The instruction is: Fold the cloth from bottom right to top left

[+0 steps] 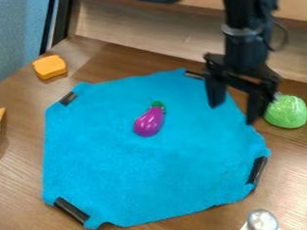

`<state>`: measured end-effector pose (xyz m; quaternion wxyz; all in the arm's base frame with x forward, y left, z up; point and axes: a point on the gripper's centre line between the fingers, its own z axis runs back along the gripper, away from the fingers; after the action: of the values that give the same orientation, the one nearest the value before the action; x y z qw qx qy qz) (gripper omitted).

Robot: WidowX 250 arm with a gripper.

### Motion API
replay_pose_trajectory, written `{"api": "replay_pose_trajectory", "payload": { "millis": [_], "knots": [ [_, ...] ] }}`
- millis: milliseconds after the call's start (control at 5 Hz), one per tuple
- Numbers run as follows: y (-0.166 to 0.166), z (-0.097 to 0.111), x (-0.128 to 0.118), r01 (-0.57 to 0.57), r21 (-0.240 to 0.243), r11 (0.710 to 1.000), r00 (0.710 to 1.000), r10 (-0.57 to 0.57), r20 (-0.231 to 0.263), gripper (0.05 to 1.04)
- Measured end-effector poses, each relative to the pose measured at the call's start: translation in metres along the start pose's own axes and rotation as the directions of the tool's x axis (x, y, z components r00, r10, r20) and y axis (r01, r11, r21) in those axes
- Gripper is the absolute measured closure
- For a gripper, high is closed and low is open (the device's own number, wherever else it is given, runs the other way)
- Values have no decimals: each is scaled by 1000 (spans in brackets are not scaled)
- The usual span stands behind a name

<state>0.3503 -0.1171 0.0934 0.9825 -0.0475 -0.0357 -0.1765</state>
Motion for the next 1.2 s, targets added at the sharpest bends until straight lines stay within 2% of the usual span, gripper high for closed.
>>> {"api": "replay_pose_trajectory", "payload": {
  "millis": [200,400,600,800,1000,1200],
  "knots": [
    [-24,-17,0,-31,-6,1000,999,31,-29,83],
    [-34,-29,0,-68,-6,998,997,68,-36,83],
    [-45,-44,-4,-92,1,996,994,92,-63,83],
    [-44,-59,-7,-129,26,991,987,130,-91,83],
    [-45,-63,-10,-144,39,989,985,147,-92,147],
    [-47,-72,-13,-167,60,984,980,172,-103,436]
  ]
}}
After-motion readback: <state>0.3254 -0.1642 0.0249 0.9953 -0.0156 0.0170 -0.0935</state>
